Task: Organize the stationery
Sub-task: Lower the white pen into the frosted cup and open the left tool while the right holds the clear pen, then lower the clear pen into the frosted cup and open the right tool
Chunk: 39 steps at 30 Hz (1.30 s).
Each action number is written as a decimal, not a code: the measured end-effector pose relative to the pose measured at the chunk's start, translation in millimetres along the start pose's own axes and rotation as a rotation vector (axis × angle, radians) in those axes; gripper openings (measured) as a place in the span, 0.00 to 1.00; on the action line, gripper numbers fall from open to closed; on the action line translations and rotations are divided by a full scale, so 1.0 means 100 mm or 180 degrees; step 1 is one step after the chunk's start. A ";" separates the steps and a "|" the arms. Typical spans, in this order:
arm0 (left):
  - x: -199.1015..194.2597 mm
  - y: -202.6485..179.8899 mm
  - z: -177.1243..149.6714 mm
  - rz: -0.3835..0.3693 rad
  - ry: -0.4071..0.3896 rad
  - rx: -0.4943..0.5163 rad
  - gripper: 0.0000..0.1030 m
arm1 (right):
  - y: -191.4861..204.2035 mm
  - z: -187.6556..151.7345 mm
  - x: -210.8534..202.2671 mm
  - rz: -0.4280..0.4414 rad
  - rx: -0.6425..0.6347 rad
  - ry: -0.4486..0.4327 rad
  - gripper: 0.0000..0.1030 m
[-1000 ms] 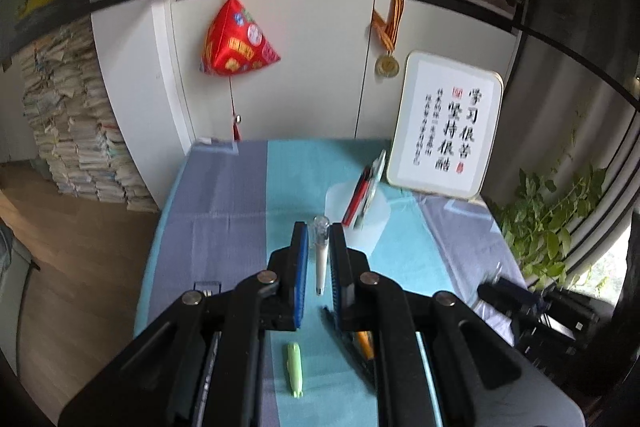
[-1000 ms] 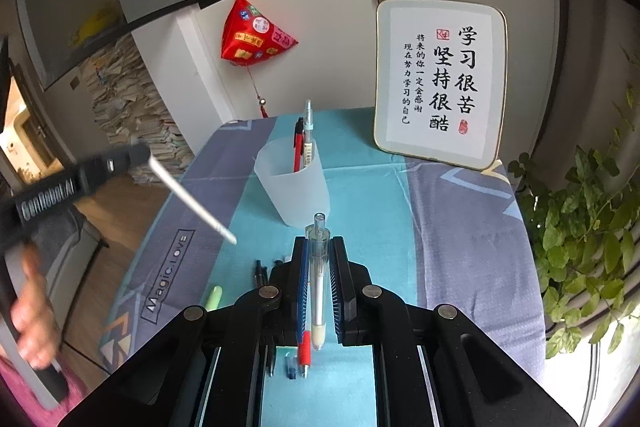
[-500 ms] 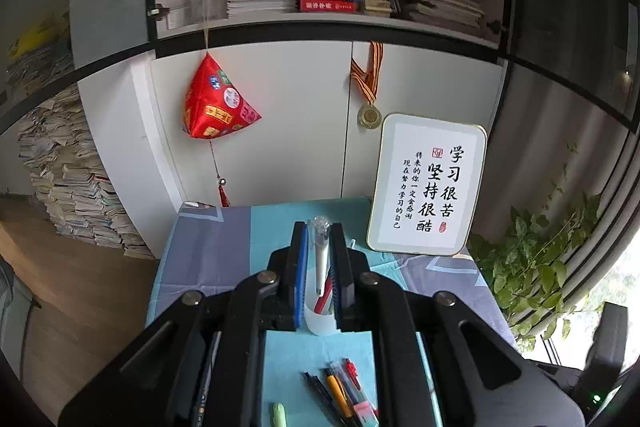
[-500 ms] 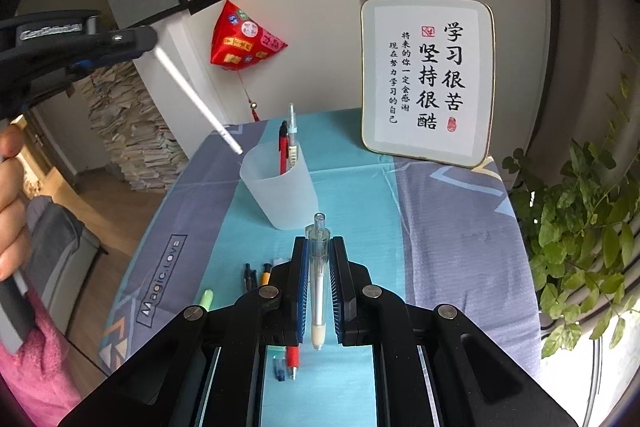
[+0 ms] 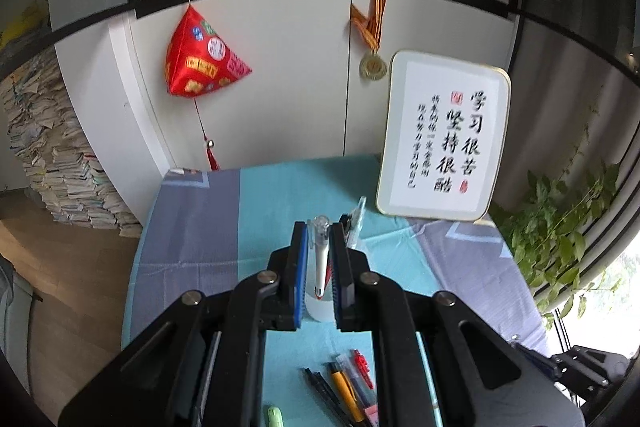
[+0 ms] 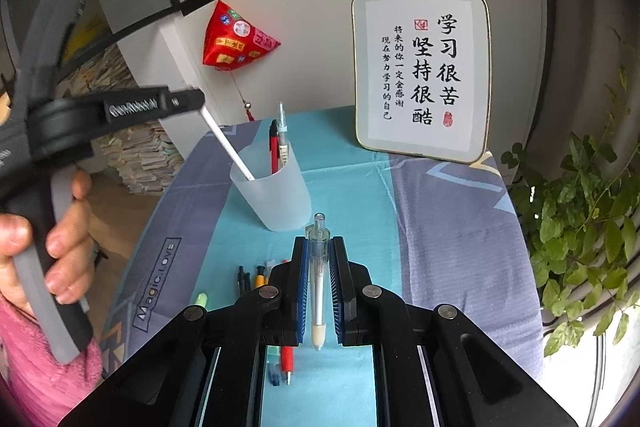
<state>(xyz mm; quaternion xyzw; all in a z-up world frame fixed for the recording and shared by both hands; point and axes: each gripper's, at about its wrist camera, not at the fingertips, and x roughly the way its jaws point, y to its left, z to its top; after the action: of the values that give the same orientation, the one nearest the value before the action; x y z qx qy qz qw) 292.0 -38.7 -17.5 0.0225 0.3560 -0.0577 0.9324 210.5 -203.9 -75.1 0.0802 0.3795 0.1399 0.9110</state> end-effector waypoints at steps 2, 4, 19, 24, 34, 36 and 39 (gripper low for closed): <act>0.04 0.01 -0.02 -0.0003 0.0043 -0.0011 0.09 | 0.00 0.00 0.01 0.0004 0.0003 0.0000 0.11; 0.09 0.03 -0.04 -0.0012 0.0088 -0.0026 0.09 | 0.00 0.00 0.02 0.0008 0.0010 0.0007 0.11; 0.21 0.10 -0.12 -0.0042 0.0241 -0.0110 0.09 | 0.05 0.01 0.05 0.0015 -0.0026 0.0035 0.10; 0.23 0.17 -0.13 -0.0018 0.0258 -0.0172 0.12 | 0.07 0.02 0.03 0.0005 -0.0035 0.0031 0.11; -0.15 0.33 -0.17 0.0006 -0.0070 -0.0269 0.43 | 0.16 0.23 -0.01 -0.0018 -0.0040 -0.0086 0.11; -0.26 0.38 -0.23 0.0019 -0.0132 -0.0290 0.49 | 0.21 0.34 -0.03 -0.0003 -0.0054 -0.0168 0.11; -0.37 0.49 -0.37 0.0066 -0.0198 -0.0352 0.51 | 0.31 0.50 -0.06 0.0017 -0.0102 -0.0308 0.11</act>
<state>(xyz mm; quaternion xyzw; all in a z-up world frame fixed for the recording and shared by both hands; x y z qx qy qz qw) 246.8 16.4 -20.3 -0.0271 0.3292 -0.0291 0.9434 236.1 -178.9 -27.9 0.0733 0.3325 0.1443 0.9291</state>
